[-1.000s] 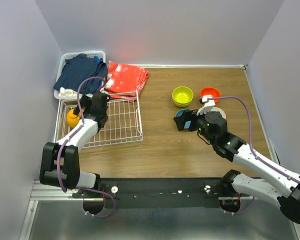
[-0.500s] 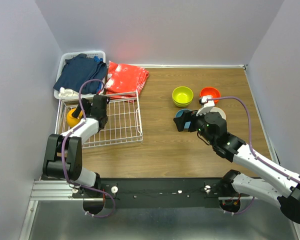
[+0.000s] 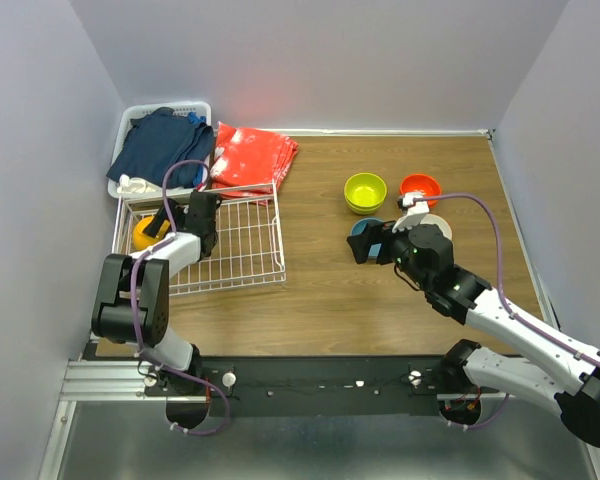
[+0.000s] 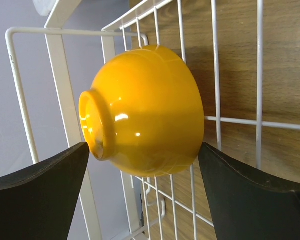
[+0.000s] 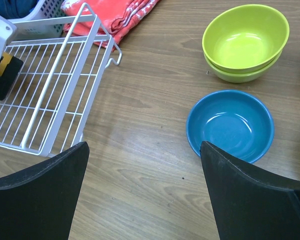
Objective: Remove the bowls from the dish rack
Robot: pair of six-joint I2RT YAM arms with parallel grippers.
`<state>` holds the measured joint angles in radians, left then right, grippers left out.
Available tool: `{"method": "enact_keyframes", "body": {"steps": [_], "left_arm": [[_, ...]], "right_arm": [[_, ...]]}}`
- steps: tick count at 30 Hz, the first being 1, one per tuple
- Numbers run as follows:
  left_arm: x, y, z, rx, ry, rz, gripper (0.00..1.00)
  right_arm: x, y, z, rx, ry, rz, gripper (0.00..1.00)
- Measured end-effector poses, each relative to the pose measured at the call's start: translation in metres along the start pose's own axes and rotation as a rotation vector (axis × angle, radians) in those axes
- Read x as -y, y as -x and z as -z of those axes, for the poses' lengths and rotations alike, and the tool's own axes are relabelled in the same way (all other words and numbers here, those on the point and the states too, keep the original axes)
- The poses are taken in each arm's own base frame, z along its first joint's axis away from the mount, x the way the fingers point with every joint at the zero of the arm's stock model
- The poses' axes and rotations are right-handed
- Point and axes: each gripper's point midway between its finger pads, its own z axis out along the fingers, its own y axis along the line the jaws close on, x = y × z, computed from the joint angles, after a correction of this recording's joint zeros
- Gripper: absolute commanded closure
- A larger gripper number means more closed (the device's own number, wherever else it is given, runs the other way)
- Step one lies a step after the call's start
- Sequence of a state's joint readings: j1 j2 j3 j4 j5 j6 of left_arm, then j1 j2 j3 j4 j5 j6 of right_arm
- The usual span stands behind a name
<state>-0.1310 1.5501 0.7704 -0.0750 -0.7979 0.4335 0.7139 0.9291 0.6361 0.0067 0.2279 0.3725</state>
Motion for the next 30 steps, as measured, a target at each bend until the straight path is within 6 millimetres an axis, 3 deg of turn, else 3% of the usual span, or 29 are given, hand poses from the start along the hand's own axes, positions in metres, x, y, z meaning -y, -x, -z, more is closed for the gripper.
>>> {"method": "enact_keyframes", "body": {"steps": [6,13,21,30], "left_arm": [[-0.002,0.002,-0.003,-0.016,0.026,-0.009,0.04],[0.003,0.007,0.002,-0.003,0.024,-0.032,0.24],[0.007,0.013,0.011,0.026,0.003,-0.044,0.35],[-0.007,0.019,0.025,0.067,0.002,0.036,0.48]], "right_arm": [[0.0,-0.001,0.0,-0.001,-0.001,0.0,0.0],[0.001,-0.002,0.0,-0.003,-0.001,0.001,0.0],[0.001,-0.002,0.0,-0.005,-0.002,0.002,0.0],[0.002,-0.008,-0.003,-0.023,-0.008,0.006,0.0]]}}
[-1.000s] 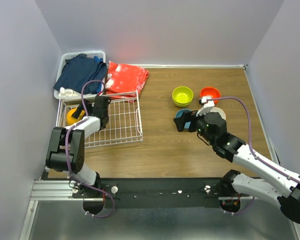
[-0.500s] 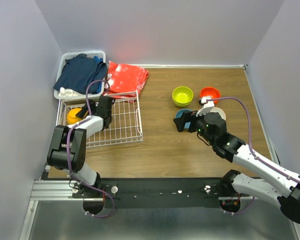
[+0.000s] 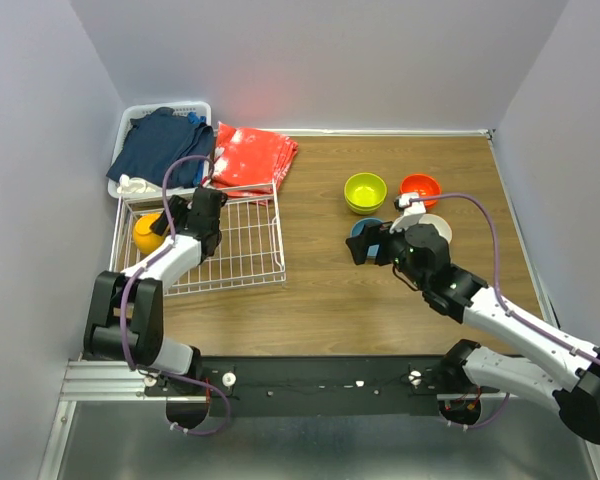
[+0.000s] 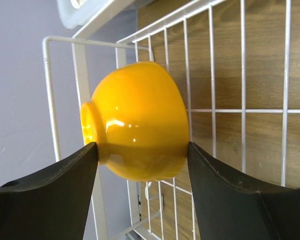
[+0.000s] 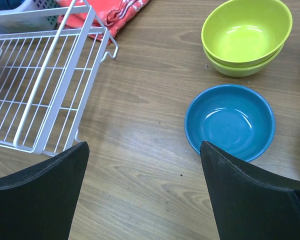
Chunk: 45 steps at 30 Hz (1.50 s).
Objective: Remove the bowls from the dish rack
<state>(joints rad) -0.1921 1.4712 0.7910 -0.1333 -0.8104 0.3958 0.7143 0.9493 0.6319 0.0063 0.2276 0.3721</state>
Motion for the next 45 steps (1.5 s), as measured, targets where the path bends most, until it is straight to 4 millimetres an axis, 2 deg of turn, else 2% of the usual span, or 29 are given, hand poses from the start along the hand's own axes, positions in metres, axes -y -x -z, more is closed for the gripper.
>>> {"method": "enact_keyframes", "body": {"steps": [9,17,21,28,38,45], "left_arm": [[-0.026,0.022,0.021,0.081,0.001,0.153,0.58],[-0.029,0.038,0.031,0.118,-0.068,0.279,0.67],[-0.03,0.048,0.038,0.141,-0.114,0.353,0.76],[-0.035,0.064,0.05,0.172,-0.188,0.48,0.79],[-0.041,0.1,0.09,0.284,-0.394,0.734,0.82],[-0.034,0.121,0.129,0.379,-0.612,0.836,0.82]], "right_arm": [[0.0,-0.008,-0.004,-0.029,0.001,0.008,0.0],[-0.005,-0.017,-0.007,-0.062,0.033,0.025,0.0],[-0.008,-0.024,-0.01,-0.092,0.053,0.039,0.0],[-0.017,-0.026,-0.019,-0.127,0.09,0.059,0.0],[-0.033,-0.024,-0.04,-0.174,0.125,0.056,0.0],[-0.057,-0.004,-0.053,-0.174,0.183,0.01,0.0]]}}
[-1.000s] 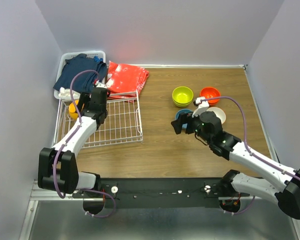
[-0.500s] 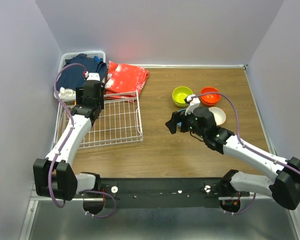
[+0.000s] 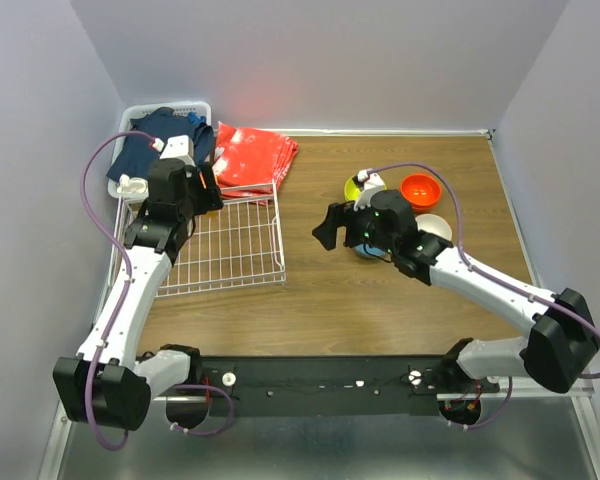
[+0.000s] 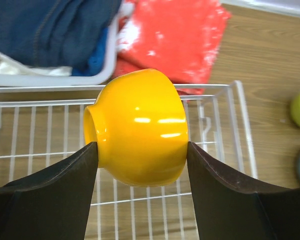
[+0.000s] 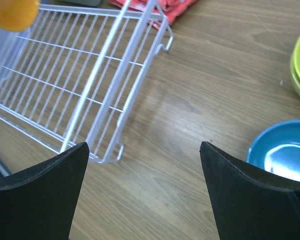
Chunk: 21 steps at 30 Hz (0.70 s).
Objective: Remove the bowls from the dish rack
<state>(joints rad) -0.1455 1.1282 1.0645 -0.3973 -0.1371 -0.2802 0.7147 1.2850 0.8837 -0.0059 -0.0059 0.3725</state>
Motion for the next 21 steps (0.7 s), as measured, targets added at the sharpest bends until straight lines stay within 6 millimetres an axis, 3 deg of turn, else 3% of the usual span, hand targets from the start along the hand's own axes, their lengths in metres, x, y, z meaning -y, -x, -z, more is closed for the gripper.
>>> {"method": "enact_keyframes", "body": {"steps": [9,21], "left_arm": [[0.058,0.021,0.03,0.065,-0.32,0.146,0.84],[0.099,0.015,0.052,0.052,-0.576,0.276,0.85]], "right_arm": [[-0.035,0.021,-0.016,-0.021,0.13,-0.063,0.0],[-0.079,0.033,-0.052,-0.051,0.341,-0.201,0.02]]}}
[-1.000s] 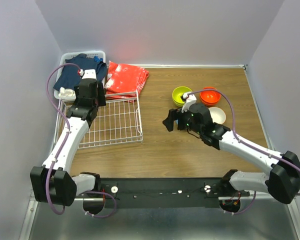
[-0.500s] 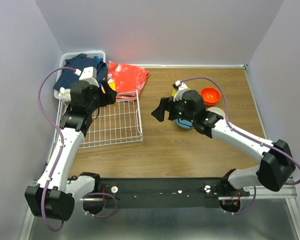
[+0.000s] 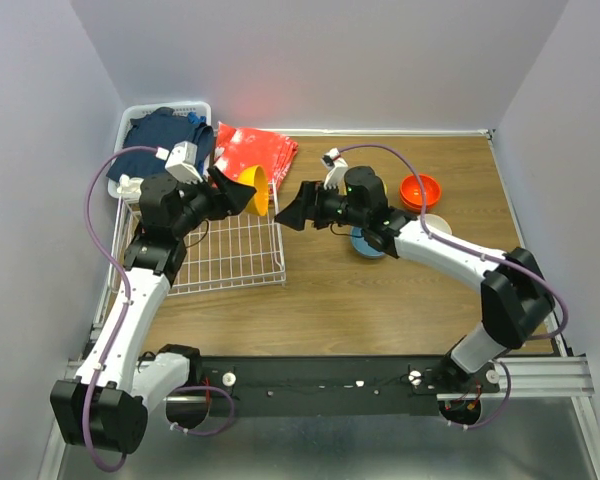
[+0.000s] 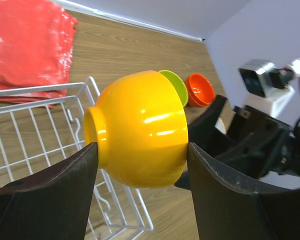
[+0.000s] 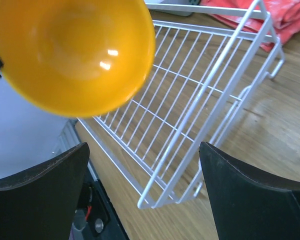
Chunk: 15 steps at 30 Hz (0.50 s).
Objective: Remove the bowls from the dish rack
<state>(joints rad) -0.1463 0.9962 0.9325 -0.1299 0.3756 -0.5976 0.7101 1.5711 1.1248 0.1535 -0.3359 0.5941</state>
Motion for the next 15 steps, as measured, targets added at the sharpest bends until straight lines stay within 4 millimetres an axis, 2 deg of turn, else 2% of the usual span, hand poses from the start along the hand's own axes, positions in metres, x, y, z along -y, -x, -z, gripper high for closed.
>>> {"method": "enact_keyframes", "body": {"steps": [4,7,11,13,15], "left_arm": [[0.014,-0.009,0.001,-0.011,-0.075,0.051,0.85],[0.023,-0.011,0.002,-0.005,-0.118,0.065,0.85],[0.036,-0.013,0.004,-0.003,-0.176,0.083,0.85],[0.039,-0.015,0.006,-0.004,-0.193,0.087,0.85],[0.04,-0.018,0.007,-0.007,-0.204,0.095,0.85]], "right_arm": [[0.002,-0.001,-0.016,-0.002,0.034,-0.046,0.04],[0.004,0.0,-0.022,0.006,0.046,-0.079,0.09],[0.007,0.006,-0.028,0.03,0.068,-0.11,0.26],[0.008,0.006,-0.032,0.028,0.083,-0.128,0.31],[0.008,0.006,-0.033,0.029,0.094,-0.135,0.44]]}}
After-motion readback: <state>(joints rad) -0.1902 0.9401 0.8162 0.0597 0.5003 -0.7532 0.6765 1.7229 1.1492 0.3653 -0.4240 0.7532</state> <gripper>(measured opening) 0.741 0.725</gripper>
